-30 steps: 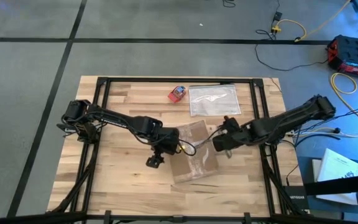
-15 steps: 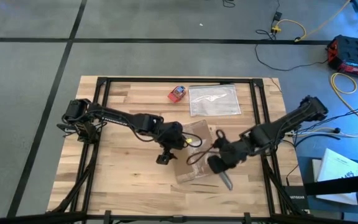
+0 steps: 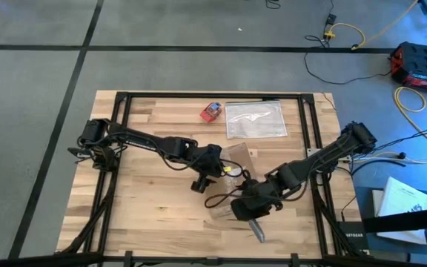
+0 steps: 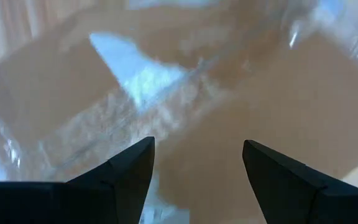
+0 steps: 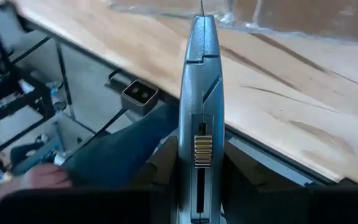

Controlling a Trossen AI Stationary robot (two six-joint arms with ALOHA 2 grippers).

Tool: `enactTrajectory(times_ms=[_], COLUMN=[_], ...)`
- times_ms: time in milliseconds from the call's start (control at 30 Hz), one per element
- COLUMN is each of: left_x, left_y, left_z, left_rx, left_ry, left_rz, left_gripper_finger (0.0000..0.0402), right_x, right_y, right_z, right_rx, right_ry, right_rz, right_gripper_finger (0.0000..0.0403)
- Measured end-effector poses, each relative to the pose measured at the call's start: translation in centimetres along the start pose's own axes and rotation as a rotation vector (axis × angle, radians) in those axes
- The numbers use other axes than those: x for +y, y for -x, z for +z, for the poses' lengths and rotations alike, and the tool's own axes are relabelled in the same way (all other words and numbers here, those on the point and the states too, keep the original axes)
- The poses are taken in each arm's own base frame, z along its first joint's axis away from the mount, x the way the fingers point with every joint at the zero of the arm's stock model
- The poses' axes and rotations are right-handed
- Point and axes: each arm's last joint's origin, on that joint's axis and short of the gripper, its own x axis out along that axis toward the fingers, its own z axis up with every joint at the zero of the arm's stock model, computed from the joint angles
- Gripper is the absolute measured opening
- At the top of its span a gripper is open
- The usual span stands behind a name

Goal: Unpack boxes
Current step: Open the box using the silver cutter

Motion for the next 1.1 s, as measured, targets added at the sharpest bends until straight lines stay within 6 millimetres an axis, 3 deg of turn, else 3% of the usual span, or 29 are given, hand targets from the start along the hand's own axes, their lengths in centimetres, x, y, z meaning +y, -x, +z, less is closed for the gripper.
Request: enactTrajectory(times_ms=[467,867,1100], left_x=[-0.7,-0.6,-0.6], left_y=[-2.8,-3.1,-3.1], left_z=[-2.7,-2.5,-2.5], left_rx=[0.021,-0.009,-0.01], left_ry=[0.067,0.088,0.085], left_rz=[0.01,0.021,0.021], left_gripper_finger=[0.0233,0.0234,0.0234], right_x=[-0.1,-0.1,-0.1], right_y=[-1.7,-2.5,-2.1], right_z=[1.8,2.3,4.0], right_rx=[-0.039,-0.032,-0.047], right_ry=[-0.085,-0.092,-0.092], right_rz=[-0.076,-0.095,-0.109], right_gripper_finger=[0.0061,0.0061,0.0061])
